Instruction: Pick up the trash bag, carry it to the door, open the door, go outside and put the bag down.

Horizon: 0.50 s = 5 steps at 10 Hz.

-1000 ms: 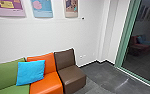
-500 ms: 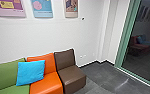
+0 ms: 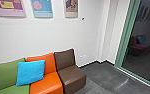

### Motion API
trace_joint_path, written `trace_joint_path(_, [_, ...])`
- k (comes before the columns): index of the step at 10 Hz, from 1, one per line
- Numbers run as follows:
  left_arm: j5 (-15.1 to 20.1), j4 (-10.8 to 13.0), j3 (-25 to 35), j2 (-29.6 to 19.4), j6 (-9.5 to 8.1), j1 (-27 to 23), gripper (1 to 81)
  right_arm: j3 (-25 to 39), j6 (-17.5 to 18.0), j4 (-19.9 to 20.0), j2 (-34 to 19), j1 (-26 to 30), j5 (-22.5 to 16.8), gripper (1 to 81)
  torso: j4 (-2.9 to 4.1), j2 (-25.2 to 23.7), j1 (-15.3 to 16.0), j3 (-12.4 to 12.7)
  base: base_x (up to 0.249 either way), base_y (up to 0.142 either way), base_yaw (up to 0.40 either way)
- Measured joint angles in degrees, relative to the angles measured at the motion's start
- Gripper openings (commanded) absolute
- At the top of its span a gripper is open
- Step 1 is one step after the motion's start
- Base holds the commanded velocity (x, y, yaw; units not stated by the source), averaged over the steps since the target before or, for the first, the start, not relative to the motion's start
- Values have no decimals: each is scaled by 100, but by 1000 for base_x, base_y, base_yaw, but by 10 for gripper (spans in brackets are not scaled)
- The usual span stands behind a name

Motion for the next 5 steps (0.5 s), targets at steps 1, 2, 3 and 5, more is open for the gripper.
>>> trace_joint_path(1, [16, -1, 0, -1, -6, 0, 10, 0, 0, 0, -2, 0, 0, 811, 0, 0, 0, 0, 0, 0, -91])
trace_joint_path(2, [38, -1, 0, -1, -6, 0, 10, 0, -2, 0, 0, 0, 0, 811, 0, 0, 0, 0, 0, 0, -136])
trace_joint_path(3, [44, -1, 0, -1, -6, -2, 10, 0, -2, 0, 0, 0, 0, 811, 0, 0, -2, 0, 0, 0, -188])
trace_joint_path(5, [62, -4, 0, -1, -9, -21, 10, 0, -2, 0, 0, 0, -1, 811, 0, 0, 0, 0, 0, 0, -197])
